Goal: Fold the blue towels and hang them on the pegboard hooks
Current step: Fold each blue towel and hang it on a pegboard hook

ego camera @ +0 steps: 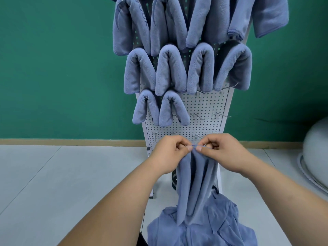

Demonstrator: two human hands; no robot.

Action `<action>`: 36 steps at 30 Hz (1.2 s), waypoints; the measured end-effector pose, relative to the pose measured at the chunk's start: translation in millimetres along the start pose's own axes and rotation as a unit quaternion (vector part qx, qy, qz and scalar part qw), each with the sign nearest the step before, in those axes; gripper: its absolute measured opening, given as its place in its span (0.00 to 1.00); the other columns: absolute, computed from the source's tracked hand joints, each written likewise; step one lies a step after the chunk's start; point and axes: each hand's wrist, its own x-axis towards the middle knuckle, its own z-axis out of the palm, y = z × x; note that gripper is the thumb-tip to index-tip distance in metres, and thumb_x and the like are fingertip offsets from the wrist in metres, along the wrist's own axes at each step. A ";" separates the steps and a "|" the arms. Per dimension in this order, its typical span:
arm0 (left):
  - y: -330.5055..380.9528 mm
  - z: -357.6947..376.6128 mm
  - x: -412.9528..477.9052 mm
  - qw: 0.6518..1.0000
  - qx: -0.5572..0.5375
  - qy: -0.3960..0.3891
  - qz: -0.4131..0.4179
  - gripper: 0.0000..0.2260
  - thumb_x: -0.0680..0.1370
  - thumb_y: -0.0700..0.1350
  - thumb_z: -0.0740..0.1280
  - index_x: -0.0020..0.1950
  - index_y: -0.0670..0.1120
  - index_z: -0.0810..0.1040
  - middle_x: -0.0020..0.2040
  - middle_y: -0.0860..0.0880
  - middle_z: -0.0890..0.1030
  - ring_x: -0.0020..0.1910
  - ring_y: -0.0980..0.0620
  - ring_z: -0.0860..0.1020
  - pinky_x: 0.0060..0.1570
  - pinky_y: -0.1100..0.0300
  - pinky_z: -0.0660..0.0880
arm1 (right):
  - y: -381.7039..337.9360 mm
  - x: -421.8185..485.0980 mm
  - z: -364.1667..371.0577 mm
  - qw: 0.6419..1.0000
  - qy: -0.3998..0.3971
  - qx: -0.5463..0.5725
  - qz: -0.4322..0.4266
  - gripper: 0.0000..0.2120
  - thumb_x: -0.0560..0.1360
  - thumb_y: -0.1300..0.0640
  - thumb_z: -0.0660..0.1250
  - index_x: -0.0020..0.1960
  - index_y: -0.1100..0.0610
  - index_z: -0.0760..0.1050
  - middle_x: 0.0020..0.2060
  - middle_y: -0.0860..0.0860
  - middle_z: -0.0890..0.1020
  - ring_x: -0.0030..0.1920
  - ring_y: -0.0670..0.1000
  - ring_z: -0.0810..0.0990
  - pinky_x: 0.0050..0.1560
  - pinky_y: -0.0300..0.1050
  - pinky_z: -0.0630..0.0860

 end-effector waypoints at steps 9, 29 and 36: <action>-26.6 -46.8 0.4 0.965 0.180 0.173 -0.085 0.09 0.79 0.43 0.71 0.41 0.53 0.81 0.32 0.56 0.79 0.36 0.54 0.78 0.36 0.63 0.71 | 25.8 -3.0 -36.0 0.988 0.034 -0.134 0.068 0.08 0.79 0.49 0.73 0.42 0.48 0.83 0.28 0.41 0.77 0.33 0.45 0.73 0.38 0.43 0.72; -18.8 -30.9 -0.8 0.982 0.075 0.138 -0.102 0.06 0.81 0.45 0.72 0.43 0.50 0.84 0.31 0.55 0.78 0.31 0.54 0.75 0.36 0.61 0.71 | 21.1 -7.7 -40.0 0.978 0.012 -0.195 0.076 0.07 0.78 0.49 0.75 0.42 0.46 0.83 0.38 0.42 0.85 0.41 0.45 0.84 0.46 0.46 0.81; -23.9 -38.6 -1.2 0.975 0.085 0.169 -0.114 0.06 0.80 0.44 0.73 0.43 0.52 0.83 0.34 0.54 0.80 0.34 0.55 0.77 0.39 0.60 0.73 | 15.3 -10.9 -42.2 0.992 0.051 -0.076 0.088 0.03 0.79 0.52 0.75 0.47 0.47 0.82 0.30 0.48 0.82 0.32 0.51 0.76 0.38 0.46 0.74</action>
